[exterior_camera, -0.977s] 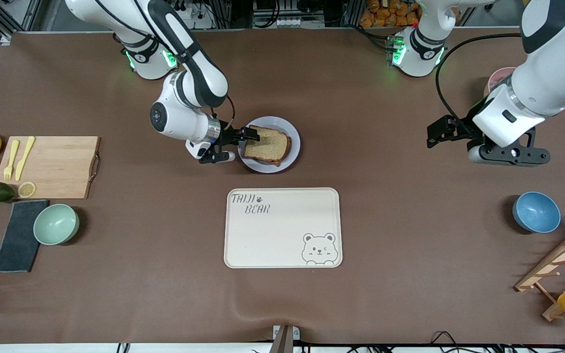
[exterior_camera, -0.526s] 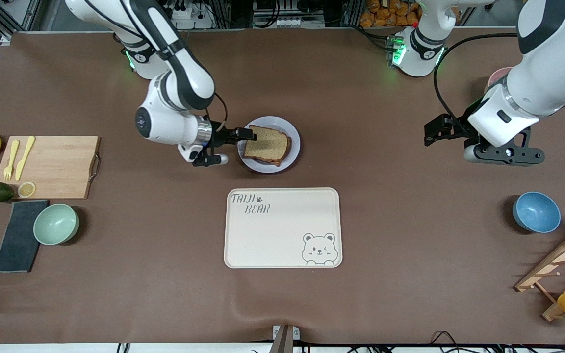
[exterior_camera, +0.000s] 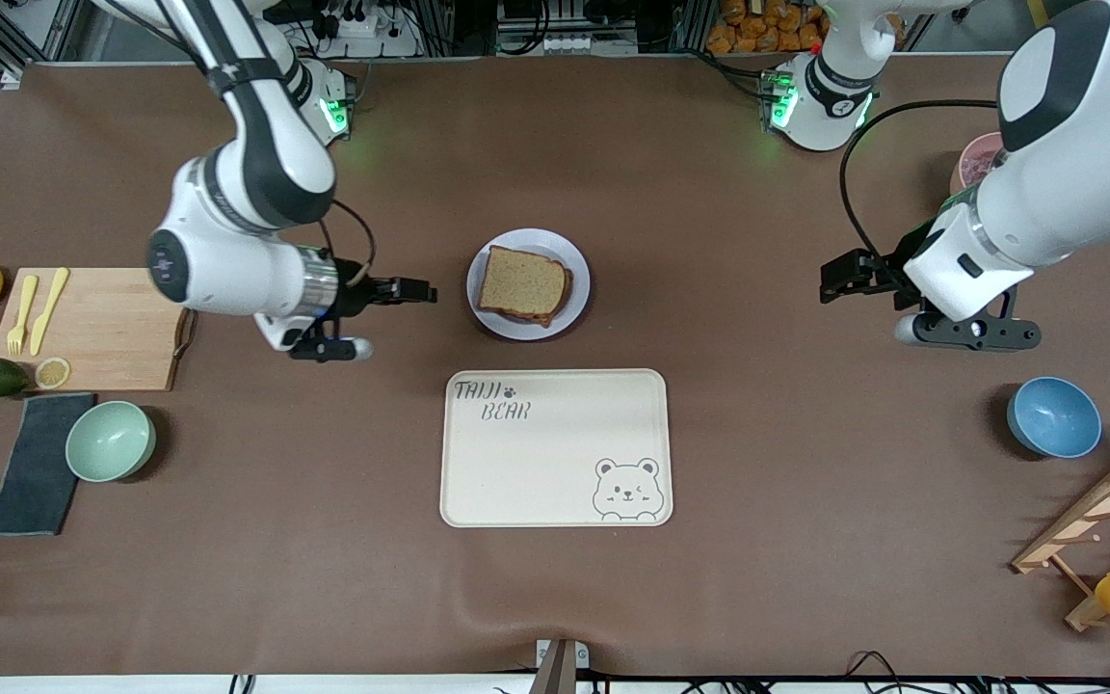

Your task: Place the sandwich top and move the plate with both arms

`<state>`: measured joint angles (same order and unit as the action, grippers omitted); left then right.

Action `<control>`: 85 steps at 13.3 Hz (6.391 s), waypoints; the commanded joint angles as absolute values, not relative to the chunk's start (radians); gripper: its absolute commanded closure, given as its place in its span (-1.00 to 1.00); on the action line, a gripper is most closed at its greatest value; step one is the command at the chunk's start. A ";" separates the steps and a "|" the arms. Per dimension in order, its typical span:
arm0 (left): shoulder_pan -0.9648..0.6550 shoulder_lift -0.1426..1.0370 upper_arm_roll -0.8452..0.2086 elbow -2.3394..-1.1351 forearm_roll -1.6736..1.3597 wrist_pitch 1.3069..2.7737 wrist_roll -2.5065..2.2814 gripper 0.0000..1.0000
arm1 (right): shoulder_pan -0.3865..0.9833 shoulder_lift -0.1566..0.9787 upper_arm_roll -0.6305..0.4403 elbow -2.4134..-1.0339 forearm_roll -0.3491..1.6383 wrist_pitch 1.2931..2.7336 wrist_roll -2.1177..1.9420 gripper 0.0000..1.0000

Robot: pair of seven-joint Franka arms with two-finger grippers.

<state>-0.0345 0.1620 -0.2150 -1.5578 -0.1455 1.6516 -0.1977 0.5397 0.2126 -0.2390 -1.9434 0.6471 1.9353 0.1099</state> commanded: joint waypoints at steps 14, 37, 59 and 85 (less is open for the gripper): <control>0.057 0.101 -0.235 -2.133 -0.484 2.087 0.094 -1.00 | 0.058 0.149 -0.207 -1.674 0.166 1.662 -0.344 -1.00; -0.014 0.374 -0.488 -2.210 -1.320 2.457 0.354 -1.00 | 0.046 -0.049 -0.110 -1.657 0.023 1.643 -0.325 -1.00; -0.017 0.629 -0.518 -2.189 -1.804 2.263 1.184 -1.00 | 0.034 -0.020 -0.110 -1.660 0.008 1.626 -0.325 -1.00; -0.078 0.738 -0.495 -2.123 -1.786 2.244 1.233 -0.28 | 0.037 -0.009 -0.110 -1.658 -0.003 1.626 -0.325 -1.00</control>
<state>-0.0571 0.7139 -0.5029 -2.1429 -1.7744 2.2462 1.2047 0.0553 -0.0146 -0.1269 -1.6712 0.0141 1.6353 -0.3282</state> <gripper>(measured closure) 0.348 0.000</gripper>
